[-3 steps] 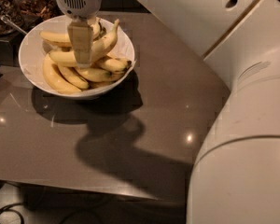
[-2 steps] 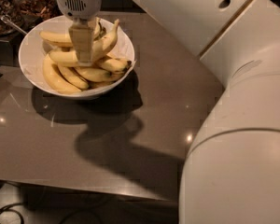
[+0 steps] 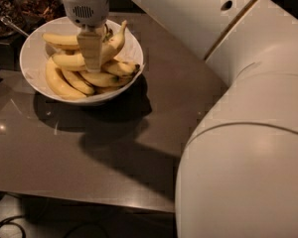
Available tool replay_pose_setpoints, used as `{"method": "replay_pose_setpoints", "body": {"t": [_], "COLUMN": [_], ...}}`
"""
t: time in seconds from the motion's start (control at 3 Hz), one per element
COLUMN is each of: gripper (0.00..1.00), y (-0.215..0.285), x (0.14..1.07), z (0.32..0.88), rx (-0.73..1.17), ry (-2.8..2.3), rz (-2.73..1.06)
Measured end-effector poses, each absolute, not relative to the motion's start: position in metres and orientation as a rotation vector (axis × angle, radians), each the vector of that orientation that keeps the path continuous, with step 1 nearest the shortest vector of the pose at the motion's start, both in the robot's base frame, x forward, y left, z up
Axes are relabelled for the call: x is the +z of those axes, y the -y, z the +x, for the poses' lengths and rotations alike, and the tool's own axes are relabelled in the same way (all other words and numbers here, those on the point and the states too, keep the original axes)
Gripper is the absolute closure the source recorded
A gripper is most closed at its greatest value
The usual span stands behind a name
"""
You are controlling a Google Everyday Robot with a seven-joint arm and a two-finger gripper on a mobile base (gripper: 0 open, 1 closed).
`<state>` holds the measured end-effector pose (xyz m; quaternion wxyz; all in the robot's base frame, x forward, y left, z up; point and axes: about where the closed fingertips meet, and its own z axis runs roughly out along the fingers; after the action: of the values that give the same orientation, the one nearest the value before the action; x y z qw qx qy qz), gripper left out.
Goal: Pick banana from white bowl
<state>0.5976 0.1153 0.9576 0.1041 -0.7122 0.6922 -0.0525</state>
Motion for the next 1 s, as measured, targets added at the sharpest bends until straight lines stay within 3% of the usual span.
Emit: {"method": "replay_pose_setpoints", "body": {"t": [0.33,0.67,1.0], "gripper": [0.36,0.54,0.79], "y": [-0.116,-0.113,-0.111], "x": [0.946,0.937,0.935], "z": [0.600,0.601,0.600], "rx": [-0.149,-0.172,-0.178], "ry": [-2.053,-2.054,-2.049], "rz": [-2.124,-2.149,-2.161]}}
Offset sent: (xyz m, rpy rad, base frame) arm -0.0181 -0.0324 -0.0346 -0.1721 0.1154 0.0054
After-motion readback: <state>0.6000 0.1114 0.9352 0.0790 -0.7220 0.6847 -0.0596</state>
